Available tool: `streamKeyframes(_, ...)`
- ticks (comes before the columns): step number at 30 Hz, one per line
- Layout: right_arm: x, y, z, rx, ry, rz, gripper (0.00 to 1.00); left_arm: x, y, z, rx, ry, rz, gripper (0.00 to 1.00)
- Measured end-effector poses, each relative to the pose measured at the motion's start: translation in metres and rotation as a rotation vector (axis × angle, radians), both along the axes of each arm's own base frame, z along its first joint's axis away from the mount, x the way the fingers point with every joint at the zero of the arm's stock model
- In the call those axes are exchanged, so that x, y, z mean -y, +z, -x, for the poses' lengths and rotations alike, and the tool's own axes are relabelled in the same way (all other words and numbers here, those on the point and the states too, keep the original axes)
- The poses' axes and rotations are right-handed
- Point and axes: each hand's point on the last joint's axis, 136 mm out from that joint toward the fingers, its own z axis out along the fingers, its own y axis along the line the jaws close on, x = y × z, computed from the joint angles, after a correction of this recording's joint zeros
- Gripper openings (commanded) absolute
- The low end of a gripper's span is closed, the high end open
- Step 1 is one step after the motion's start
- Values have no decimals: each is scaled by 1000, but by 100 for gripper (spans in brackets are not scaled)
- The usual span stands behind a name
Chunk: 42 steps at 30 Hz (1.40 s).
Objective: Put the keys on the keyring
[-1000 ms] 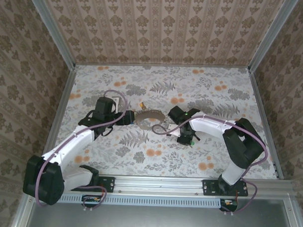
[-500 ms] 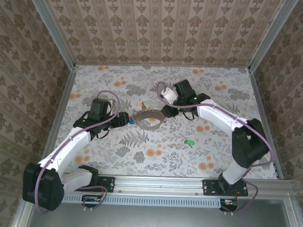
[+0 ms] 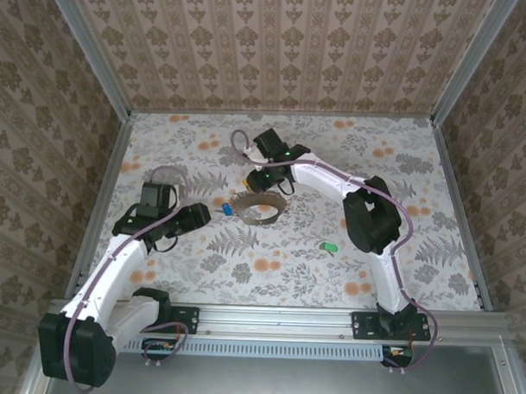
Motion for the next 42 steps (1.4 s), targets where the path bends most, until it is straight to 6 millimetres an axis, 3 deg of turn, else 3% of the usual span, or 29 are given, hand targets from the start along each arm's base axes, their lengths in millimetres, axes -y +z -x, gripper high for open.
streamKeyframes(4,-4,-16,2,-22,1,60,32,-3,-10,6,-35,17,12,69)
streamKeyframes(11,6,-38,-6,-31,-32,148,29,0,-10,9,-45,7,30,69)
streamKeyframes(17,5,-42,-14,-14,-45,165,27,2,-9,9,-48,1,40,69)
streamKeyframes(24,4,-34,-23,-25,-118,118,28,6,-12,12,-53,-13,60,68)
streamKeyframes(26,13,-31,-23,-48,-179,98,28,8,-10,10,-43,-20,66,68)
streamKeyframes(28,34,-25,-23,-93,-289,69,27,12,-8,9,-32,-30,69,68)
streamKeyframes(31,80,-11,-24,-174,-491,-20,25,17,-6,8,-14,-49,70,68)
streamKeyframes(35,143,3,-18,-230,-705,-76,32,27,-4,6,20,-92,56,68)
streamKeyframes(37,148,6,-16,-249,-748,-96,35,32,-5,6,30,-113,42,68)
streamKeyframes(42,125,1,-1,-380,-791,-199,37,42,-8,8,52,-177,-3,69)
